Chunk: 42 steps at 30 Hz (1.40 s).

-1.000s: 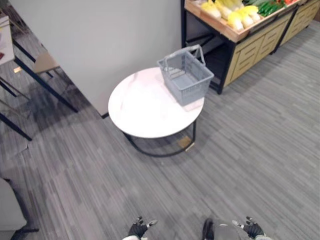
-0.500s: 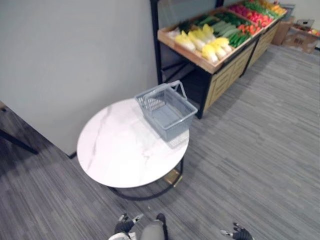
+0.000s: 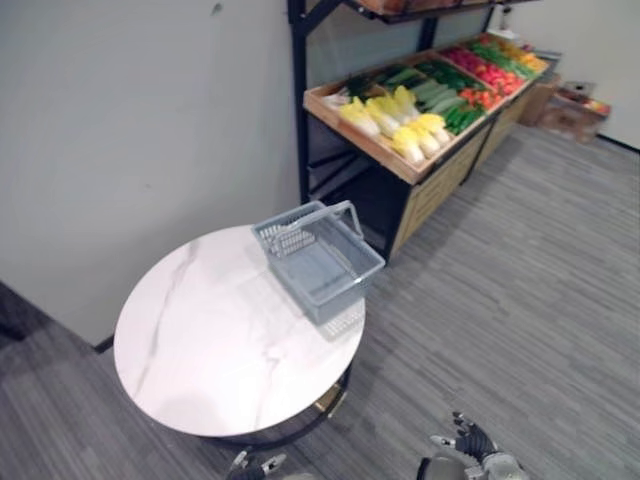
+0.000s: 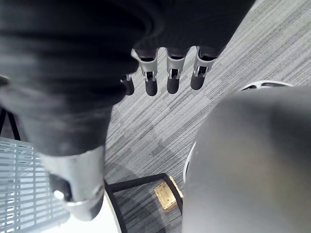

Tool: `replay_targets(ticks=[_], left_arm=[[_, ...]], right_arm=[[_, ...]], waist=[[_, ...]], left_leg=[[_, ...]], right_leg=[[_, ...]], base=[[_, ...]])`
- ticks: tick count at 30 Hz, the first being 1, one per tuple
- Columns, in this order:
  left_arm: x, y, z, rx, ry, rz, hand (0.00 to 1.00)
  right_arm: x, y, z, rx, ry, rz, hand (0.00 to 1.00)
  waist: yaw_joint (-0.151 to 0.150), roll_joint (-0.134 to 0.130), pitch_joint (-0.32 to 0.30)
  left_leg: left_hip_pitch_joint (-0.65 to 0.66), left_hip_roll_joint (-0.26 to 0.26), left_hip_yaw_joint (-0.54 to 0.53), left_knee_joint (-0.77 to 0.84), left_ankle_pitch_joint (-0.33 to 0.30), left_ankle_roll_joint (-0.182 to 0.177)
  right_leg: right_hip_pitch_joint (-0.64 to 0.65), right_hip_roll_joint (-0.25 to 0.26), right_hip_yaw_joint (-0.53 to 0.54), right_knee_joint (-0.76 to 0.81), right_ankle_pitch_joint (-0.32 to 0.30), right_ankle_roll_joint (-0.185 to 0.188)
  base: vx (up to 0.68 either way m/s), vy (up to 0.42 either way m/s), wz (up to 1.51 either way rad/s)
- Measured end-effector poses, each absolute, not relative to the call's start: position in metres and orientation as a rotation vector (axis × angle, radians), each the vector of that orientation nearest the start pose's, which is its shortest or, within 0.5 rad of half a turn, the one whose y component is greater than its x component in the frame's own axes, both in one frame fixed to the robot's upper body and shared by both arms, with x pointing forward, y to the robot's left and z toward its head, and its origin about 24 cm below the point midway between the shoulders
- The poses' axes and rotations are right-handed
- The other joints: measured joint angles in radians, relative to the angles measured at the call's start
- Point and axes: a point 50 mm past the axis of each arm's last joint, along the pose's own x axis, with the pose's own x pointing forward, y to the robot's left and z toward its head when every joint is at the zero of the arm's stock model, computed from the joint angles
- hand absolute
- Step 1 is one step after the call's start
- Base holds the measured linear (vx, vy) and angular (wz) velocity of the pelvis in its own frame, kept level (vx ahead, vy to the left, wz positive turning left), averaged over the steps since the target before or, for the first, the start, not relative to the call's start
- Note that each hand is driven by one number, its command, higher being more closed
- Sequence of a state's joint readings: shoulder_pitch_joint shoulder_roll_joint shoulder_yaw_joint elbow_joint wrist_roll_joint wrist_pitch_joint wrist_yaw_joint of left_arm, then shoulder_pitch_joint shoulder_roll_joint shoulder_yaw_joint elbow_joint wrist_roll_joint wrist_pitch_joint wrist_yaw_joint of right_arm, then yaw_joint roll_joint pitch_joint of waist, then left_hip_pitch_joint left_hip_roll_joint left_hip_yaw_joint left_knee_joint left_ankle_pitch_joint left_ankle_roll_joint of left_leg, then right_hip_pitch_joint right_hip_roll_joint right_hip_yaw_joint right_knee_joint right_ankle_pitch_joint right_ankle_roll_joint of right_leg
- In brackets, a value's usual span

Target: Pick vegetable in the basket

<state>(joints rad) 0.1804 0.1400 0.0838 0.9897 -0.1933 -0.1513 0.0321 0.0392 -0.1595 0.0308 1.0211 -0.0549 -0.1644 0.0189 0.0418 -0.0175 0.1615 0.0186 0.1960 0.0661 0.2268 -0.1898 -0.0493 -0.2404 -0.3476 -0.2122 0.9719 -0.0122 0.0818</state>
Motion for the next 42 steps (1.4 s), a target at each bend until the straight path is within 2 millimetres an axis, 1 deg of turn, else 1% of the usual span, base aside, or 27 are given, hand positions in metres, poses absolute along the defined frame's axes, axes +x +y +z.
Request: replay_targets(ticks=[2, 3, 4, 6, 7, 9, 10, 11, 12, 13, 14, 15, 16, 17, 19, 21, 24, 28, 32, 34, 35, 36, 38, 39, 40, 41, 42], left_arm=[[0.070, 0.225, -0.155, -0.041, 1.007, 0.339, 0.00], [0.070, 0.227, -0.154, -0.032, 1.009, 0.342, 0.00], [0.068, 0.234, -0.154, -0.009, 1.017, 0.354, 0.00], [0.067, 0.238, -0.154, 0.017, 1.032, 0.359, 0.00], [0.071, 0.220, -0.159, -0.015, 1.045, 0.328, 0.00], [0.070, 0.218, -0.160, -0.023, 1.056, 0.333, 0.00], [0.071, 0.219, -0.159, -0.018, 1.050, 0.345, 0.00], [0.077, 0.218, -0.158, -0.031, 1.030, 0.361, 0.00], [0.082, 0.217, -0.157, -0.041, 1.014, 0.367, 0.00], [0.089, 0.218, -0.155, -0.050, 0.988, 0.386, 0.00], [0.096, 0.220, -0.153, -0.058, 0.967, 0.397, 0.00], [0.100, 0.221, -0.152, -0.065, 0.955, 0.403, 0.00], [0.102, 0.222, -0.151, -0.073, 0.947, 0.410, 0.00], [0.102, 0.221, -0.152, -0.076, 0.948, 0.409, 0.00], [0.099, 0.217, -0.153, -0.075, 0.958, 0.395, 0.00], [0.099, 0.213, -0.155, -0.073, 0.972, 0.376, 0.00], [0.098, 0.209, -0.156, -0.077, 0.984, 0.366, 0.00], [0.099, 0.212, -0.156, -0.072, 0.985, 0.377, 0.00], [0.097, 0.214, -0.157, -0.063, 0.994, 0.378, 0.00], [0.092, 0.214, -0.158, -0.060, 1.009, 0.381, 0.00], [0.091, 0.215, -0.158, -0.058, 1.014, 0.380, 0.00], [0.091, 0.215, -0.158, -0.052, 1.015, 0.378, 0.00], [0.088, 0.224, -0.157, -0.005, 1.020, 0.367, 0.00], [0.087, 0.224, -0.157, -0.004, 1.023, 0.368, 0.00], [0.083, 0.225, -0.158, 0.000, 1.031, 0.372, 0.00], [0.081, 0.226, -0.158, 0.007, 1.037, 0.367, 0.00], [0.080, 0.225, -0.158, 0.011, 1.041, 0.362, 0.00]], right_arm=[[0.126, -0.206, -0.146, -0.171, 0.916, -0.043, 0.00], [0.125, -0.206, -0.147, -0.162, 0.921, -0.051, 0.00], [0.122, -0.202, -0.149, -0.139, 0.932, -0.062, 0.00], [0.118, -0.204, -0.150, -0.130, 0.951, -0.093, 0.00], [0.125, -0.214, -0.148, -0.152, 0.943, -0.112, 0.00], [0.123, -0.221, -0.147, -0.150, 0.955, -0.142, 0.00], [0.113, -0.226, -0.150, -0.154, 0.986, -0.157, 0.00], [0.107, -0.226, -0.153, -0.150, 1.015, -0.162, 0.00], [0.106, -0.226, -0.153, -0.149, 1.020, -0.163, 0.00], [0.105, -0.226, -0.153, -0.150, 1.021, -0.166, 0.00], [0.103, -0.226, -0.154, -0.146, 1.024, -0.177, 0.00], [0.100, -0.227, -0.155, -0.146, 1.033, -0.187, 0.00], [0.096, -0.226, -0.156, -0.144, 1.043, -0.191, 0.00], [0.096, -0.230, -0.155, -0.154, 1.043, -0.197, 0.00], [0.102, -0.235, -0.153, -0.174, 1.030, -0.190, 0.00], [0.113, -0.237, -0.148, -0.182, 0.992, -0.189, 0.00], [0.108, -0.237, -0.150, -0.181, 1.011, -0.191, 0.00], [0.114, -0.226, -0.151, -0.162, 0.999, -0.167, 0.00], [0.126, -0.220, -0.149, -0.162, 0.970, -0.143, 0.00], [0.126, -0.215, -0.149, -0.151, 0.970, -0.138, 0.00], [0.126, -0.216, -0.149, -0.150, 0.970, -0.141, 0.00], [0.126, -0.213, -0.150, -0.145, 0.971, -0.138, 0.00], [0.119, -0.212, -0.152, -0.140, 0.988, -0.139, 0.00], [0.119, -0.212, -0.152, -0.138, 0.987, -0.139, 0.00], [0.123, -0.211, -0.151, -0.137, 0.976, -0.135, 0.00], [0.129, -0.210, -0.149, -0.136, 0.959, -0.132, 0.00], [0.129, -0.209, -0.149, -0.136, 0.958, -0.129, 0.00]], waist=[[0.018, 0.003, 0.002], [0.021, -0.002, 0.003], [0.021, -0.023, 0.000], [0.022, -0.032, -0.034], [0.039, 0.018, -0.016], [0.037, 0.034, -0.016], [0.018, 0.022, -0.016], [0.008, 0.032, -0.025], [0.002, 0.031, -0.025], [-0.009, 0.019, -0.021], [-0.018, 0.016, -0.017], [-0.018, 0.004, -0.008], [-0.008, 0.003, -0.004], [-0.004, 0.003, -0.002], [-0.005, 0.013, -0.002], [-0.011, 0.034, -0.001], [-0.011, 0.061, -0.005], [-0.007, 0.044, 0.007], [0.004, 0.042, 0.008], [0.007, 0.039, 0.010], [0.014, 0.026, 0.017], [0.016, 0.023, 0.020], [0.014, -0.019, 0.024], [0.016, -0.021, 0.027], [0.014, -0.026, 0.029], [-0.002, -0.008, 0.031], [-0.009, -0.006, 0.033]], left_leg=[[-0.020, 0.039, -0.037, 0.038, -0.043, -0.064], [-0.026, 0.050, -0.050, 0.042, -0.052, -0.077], [-0.035, 0.067, -0.083, 0.031, -0.066, -0.102], [-0.034, 0.096, -0.154, -0.027, -0.062, -0.150], [-0.037, 0.137, -0.219, -0.033, -0.054, -0.149], [-0.036, 0.145, -0.247, -0.053, 0.049, -0.150], [-0.038, 0.143, -0.250, -0.083, 0.131, -0.161], [-0.058, 0.139, -0.261, -0.098, 0.205, -0.155], [-0.081, 0.136, -0.270, -0.095, 0.243, -0.151], [-0.137, 0.131, -0.274, -0.079, 0.325, -0.123], [-0.191, 0.124, -0.239, -0.062, 0.420, -0.068], [-0.217, 0.124, -0.199, -0.029, 0.444, -0.056], [-0.252, 0.123, -0.128, 0.043, 0.424, -0.072], [-0.258, 0.105, -0.038, 0.102, 0.354, -0.103], [-0.235, 0.057, 0.036, 0.090, 0.280, -0.112], [-0.195, 0.025, 0.060, -0.059, 0.280, -0.109], [-0.159, 0.006, 0.058, -0.196, 0.286, -0.102], [-0.154, -0.043, 0.048, -0.220, 0.297, -0.086], [-0.145, -0.068, 0.062, -0.219, 0.297, -0.086], [-0.120, -0.069, 0.065, -0.228, 0.282, -0.070], [-0.110, -0.070, 0.068, -0.223, 0.249, -0.045], [-0.105, -0.074, 0.077, -0.215, 0.225, -0.041], [-0.091, -0.111, 0.088, -0.148, 0.156, -0.031], [-0.081, -0.117, 0.092, -0.145, 0.143, -0.030], [-0.067, -0.117, 0.090, -0.140, 0.133, -0.026], [-0.037, -0.099, 0.078, -0.137, 0.128, -0.023], [-0.030, -0.079, 0.064, -0.132, 0.118, -0.018]], right_leg=[[0.063, 0.004, 0.022, -0.467, 0.021, -0.007], [0.067, 0.012, 0.042, -0.541, 0.048, -0.008], [0.067, 0.035, 0.089, -0.631, 0.093, 0.008], [0.093, 0.103, 0.129, -0.698, -0.101, 0.079], [0.065, 0.167, 0.107, -0.669, -0.117, 0.100], [0.039, 0.171, 0.071, -0.574, -0.187, 0.097], [0.046, 0.161, 0.031, -0.539, -0.221, 0.078], [0.059, 0.151, -0.011, -0.524, -0.245, 0.065], [0.063, 0.148, -0.032, -0.524, -0.252, 0.056], [0.079, 0.146, -0.086, -0.541, -0.255, 0.047], [0.117, 0.140, -0.153, -0.586, -0.243, 0.027], [0.143, 0.142, -0.180, -0.615, -0.234, 0.013], [0.183, 0.146, -0.216, -0.655, -0.224, -0.001], [0.238, 0.149, -0.250, -0.698, -0.216, -0.008], [0.273, 0.157, -0.275, -0.736, -0.207, -0.012], [0.263, 0.181, -0.305, -0.757, -0.199, -0.007], [0.272, 0.199, -0.338, -0.808, -0.170, 0.017], [0.319, 0.186, -0.351, -0.925, -0.100, 0.053], [0.317, 0.162, -0.324, -0.936, -0.078, 0.063], [0.321, 0.155, -0.307, -0.930, -0.078, 0.064], [0.311, 0.146, -0.296, -0.902, -0.101, 0.068], [0.300, 0.130, -0.288, -0.865, -0.131, 0.074], [0.269, 0.042, -0.257, -0.681, -0.185, 0.091], [0.241, 0.021, -0.223, -0.599, -0.186, 0.086], [0.192, 0.008, -0.167, -0.492, -0.158, 0.048], [0.140, 0.013, -0.109, -0.381, -0.116, 0.028], [0.133, 0.029, -0.096, -0.397, -0.137, 0.017]], base=[[0.02, -0.467, 0.15], [0.03, -0.578, 0.28], [0.10, -0.558, 0.37], [0.15, -0.581, 0.19], [0.17, -0.488, -0.12], [0.14, -0.415, 0.31], [0.12, -0.402, 1.06], [0.12, -0.391, 1.14], [0.11, -0.344, 1.14], [0.12, -0.379, 1.29], [0.11, -0.314, 1.30], [0.10, -0.279, 1.14], [0.07, -0.184, 0.85], [0.11, -0.248, 0.76], [0.08, -0.123, 0.39], [0.07, 0.009, 0.32], [0.07, 0.075, 0.35], [0.04, 0.107, 0.19], [-0.01, 0.096, -0.13], [-0.05, 0.091, -0.26], [-0.03, 0.104, -0.26], [-0.03, 0.140, -0.24], [0.02, 0.148, -0.16], [0.03, 0.097, -0.17], [0.02, 0.148, -0.07], [0.03, 0.147, 0.10], [0.06, 0.104, 0.25]])
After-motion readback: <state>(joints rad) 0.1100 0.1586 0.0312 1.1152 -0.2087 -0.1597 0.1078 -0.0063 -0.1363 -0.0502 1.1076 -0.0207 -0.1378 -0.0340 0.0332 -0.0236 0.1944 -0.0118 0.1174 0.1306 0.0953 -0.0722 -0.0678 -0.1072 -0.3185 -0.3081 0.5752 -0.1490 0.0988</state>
